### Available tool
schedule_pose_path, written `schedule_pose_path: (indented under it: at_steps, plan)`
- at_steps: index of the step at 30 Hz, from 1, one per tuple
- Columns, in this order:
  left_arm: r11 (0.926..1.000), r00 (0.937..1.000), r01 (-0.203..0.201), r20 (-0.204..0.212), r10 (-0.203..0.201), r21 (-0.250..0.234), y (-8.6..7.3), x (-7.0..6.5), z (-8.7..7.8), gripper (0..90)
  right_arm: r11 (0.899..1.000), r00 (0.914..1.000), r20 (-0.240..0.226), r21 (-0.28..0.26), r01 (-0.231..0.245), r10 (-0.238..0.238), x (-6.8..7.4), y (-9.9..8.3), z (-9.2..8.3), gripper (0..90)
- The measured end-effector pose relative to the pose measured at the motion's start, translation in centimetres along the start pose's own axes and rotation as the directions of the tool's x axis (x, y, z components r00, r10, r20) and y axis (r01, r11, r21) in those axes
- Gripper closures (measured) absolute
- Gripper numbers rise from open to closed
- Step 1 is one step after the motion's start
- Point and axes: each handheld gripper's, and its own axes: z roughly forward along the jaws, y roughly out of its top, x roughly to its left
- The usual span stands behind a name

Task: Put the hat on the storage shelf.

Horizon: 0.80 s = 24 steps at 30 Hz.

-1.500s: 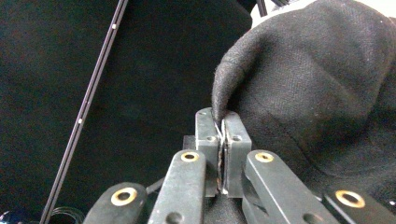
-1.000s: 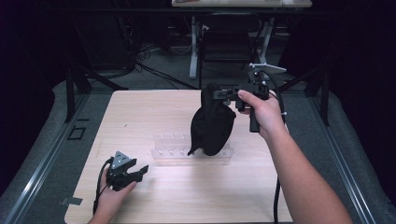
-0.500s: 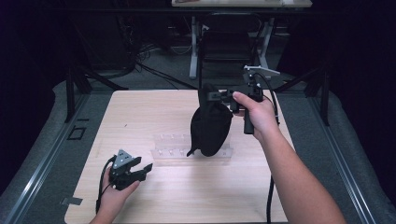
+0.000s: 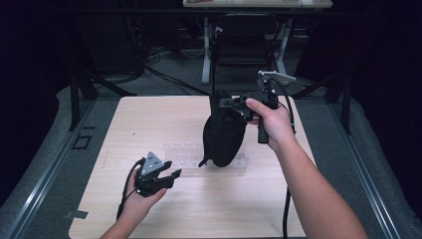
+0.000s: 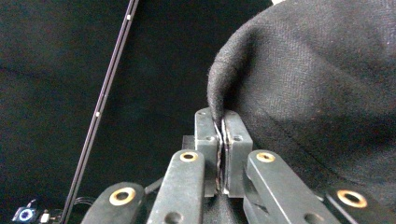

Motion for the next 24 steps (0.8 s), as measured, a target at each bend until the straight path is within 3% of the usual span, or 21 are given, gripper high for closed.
schedule_pose_path:
  at_steps: [9,24]
  plan:
    - [0.9981,0.9966,-0.06,0.056,0.061,-0.014,2.4,-2.3,1.0,55.2,1.0,0.9999,-0.011,-0.006,-0.004,0.004,-0.2,-0.1,0.1,87.1]
    - [0.9951,0.9911,-0.087,0.097,0.091,-0.048,4.6,-4.3,1.6,60.3,1.0,0.9998,-0.02,-0.005,-0.002,0.002,-0.1,-0.1,0.5,86.7]
